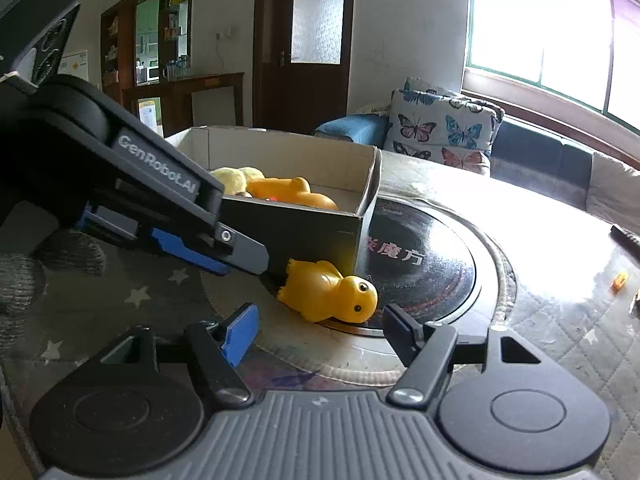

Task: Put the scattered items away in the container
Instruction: 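Lower the left tool onto the yellow rubber duck beside the box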

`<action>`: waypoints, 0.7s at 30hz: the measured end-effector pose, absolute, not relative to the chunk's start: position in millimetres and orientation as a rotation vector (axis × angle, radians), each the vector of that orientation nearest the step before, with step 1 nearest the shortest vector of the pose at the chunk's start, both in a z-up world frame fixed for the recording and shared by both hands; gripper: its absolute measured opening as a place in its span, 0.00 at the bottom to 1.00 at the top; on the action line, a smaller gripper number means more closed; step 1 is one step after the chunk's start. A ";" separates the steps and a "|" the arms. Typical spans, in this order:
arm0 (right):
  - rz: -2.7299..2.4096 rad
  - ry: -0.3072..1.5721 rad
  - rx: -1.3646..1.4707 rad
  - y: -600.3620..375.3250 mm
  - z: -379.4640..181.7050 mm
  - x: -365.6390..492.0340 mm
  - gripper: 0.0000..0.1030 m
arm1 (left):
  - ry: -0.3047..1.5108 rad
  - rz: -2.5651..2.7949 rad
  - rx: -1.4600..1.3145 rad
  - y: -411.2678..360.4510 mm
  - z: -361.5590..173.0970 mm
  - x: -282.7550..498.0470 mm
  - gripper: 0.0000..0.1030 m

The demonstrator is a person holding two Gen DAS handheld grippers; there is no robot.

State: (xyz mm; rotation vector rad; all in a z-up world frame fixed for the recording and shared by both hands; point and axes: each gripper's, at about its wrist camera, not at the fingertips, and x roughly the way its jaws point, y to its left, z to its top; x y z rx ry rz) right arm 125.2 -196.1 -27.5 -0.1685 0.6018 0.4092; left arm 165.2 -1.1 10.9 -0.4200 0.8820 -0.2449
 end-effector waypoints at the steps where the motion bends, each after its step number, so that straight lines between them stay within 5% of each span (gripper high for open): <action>1: 0.412 0.607 -0.167 -196.7 -29.5 128.7 0.69 | 0.883 -0.242 -0.423 -0.7 10.4 166.7 0.30; 21: 0.540 0.660 -0.153 -197.2 -53.3 160.1 0.74 | 0.900 -0.237 -0.431 -1.3 -2.6 187.7 0.30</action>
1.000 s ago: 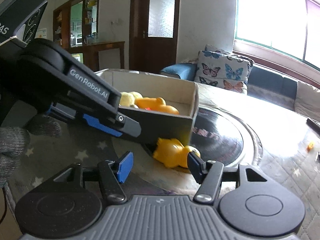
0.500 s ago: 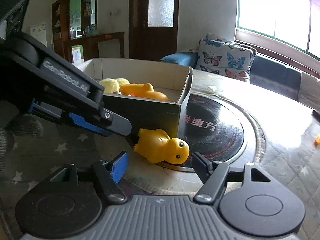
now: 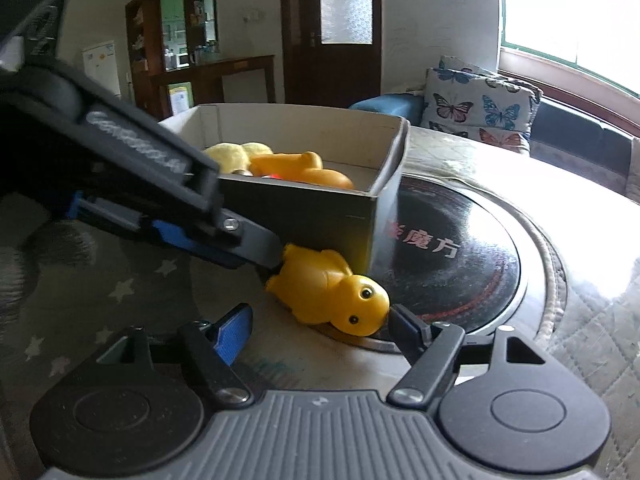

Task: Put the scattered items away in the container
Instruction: 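Lower the left tool onto the yellow rubber duck beside the box, then close the left tool on the yellow duck and lift it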

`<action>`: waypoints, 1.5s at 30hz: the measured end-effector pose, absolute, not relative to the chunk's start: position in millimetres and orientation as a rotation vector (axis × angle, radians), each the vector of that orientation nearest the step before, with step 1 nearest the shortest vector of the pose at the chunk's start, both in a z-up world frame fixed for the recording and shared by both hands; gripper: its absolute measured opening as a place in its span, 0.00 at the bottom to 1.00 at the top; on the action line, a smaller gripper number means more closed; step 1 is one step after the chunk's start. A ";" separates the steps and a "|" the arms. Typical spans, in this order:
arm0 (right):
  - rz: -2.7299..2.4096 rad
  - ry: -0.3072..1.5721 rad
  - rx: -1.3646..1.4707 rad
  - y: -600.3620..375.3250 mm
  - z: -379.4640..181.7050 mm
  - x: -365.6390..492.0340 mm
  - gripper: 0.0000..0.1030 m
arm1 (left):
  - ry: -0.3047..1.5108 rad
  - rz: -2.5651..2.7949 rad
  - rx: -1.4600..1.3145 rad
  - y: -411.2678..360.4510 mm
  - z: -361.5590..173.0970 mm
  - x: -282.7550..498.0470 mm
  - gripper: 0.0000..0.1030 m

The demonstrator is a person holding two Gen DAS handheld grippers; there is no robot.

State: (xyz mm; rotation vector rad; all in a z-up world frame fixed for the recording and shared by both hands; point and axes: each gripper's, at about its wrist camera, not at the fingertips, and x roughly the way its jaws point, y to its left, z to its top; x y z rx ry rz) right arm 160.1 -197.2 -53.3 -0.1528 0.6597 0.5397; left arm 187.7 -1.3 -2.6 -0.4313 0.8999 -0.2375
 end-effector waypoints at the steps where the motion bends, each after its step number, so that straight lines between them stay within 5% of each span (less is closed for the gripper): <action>1: 0.548 0.657 -0.155 -197.1 -52.6 156.3 0.74 | 0.900 -0.237 -0.431 -1.2 -2.8 187.8 0.30; 14: 0.528 0.635 -0.169 -192.7 -47.0 148.2 0.73 | 0.882 -0.239 -0.493 1.9 -3.0 192.4 0.32; 25: 0.539 0.659 -0.159 -182.0 -48.1 155.5 0.41 | 0.892 -0.230 -0.524 -0.8 -6.1 202.4 0.34; 45: 0.488 0.608 -0.152 -175.1 -35.2 130.1 0.34 | 0.870 -0.255 -0.468 -4.3 4.2 184.0 0.28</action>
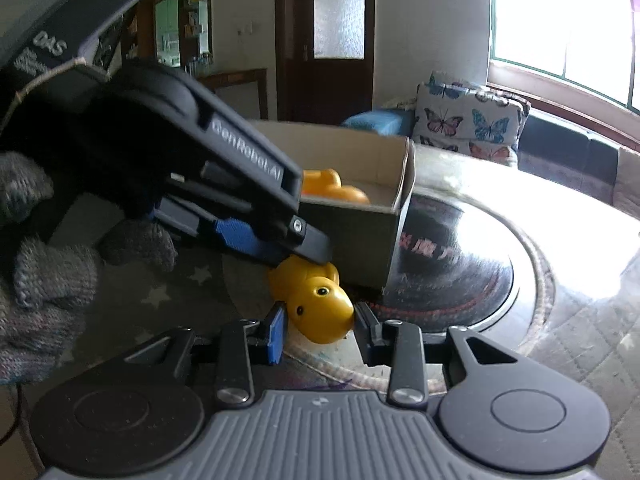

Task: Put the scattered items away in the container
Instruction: 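Close the left tool on the yellow duck and lift it, then carry the duck into the box and open the left tool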

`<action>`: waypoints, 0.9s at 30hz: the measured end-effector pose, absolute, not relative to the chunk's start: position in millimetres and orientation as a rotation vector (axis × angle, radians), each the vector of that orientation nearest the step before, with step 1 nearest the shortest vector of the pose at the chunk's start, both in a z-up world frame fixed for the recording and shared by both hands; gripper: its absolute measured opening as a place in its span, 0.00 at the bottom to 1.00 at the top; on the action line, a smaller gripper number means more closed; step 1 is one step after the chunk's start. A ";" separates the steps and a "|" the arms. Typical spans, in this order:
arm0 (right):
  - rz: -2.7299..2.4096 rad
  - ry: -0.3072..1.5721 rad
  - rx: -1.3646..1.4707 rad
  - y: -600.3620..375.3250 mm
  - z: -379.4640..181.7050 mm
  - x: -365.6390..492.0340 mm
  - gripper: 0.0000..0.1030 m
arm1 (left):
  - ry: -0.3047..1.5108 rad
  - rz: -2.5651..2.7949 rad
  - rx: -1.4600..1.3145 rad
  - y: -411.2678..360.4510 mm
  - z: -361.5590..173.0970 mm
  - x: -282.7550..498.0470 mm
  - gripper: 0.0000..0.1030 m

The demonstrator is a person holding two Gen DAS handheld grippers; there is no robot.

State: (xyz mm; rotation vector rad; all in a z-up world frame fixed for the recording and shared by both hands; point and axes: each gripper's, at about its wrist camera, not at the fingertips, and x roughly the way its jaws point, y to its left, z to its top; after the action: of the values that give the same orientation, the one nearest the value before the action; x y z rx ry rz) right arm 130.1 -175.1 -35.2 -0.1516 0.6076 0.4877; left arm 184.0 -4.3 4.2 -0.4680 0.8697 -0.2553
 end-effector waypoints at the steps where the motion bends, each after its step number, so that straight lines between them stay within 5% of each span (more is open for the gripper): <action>1: 0.486 0.594 -0.153 -174.9 -30.3 128.0 0.33 | 0.858 -0.259 -0.468 -4.3 7.9 182.3 0.28; 16: 0.494 0.431 -0.138 -166.4 18.0 150.5 0.33 | 0.696 -0.256 -0.493 9.4 57.9 202.8 0.28; 27: 0.521 0.466 -0.097 -160.8 -1.2 204.7 0.34 | 0.714 -0.221 -0.537 20.4 38.9 244.9 0.28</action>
State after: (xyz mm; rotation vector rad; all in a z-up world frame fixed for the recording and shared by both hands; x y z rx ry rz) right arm 204.7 -160.8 -1.2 -0.0974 0.4656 0.5211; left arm 244.9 20.4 38.9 -0.5368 0.7139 -0.2212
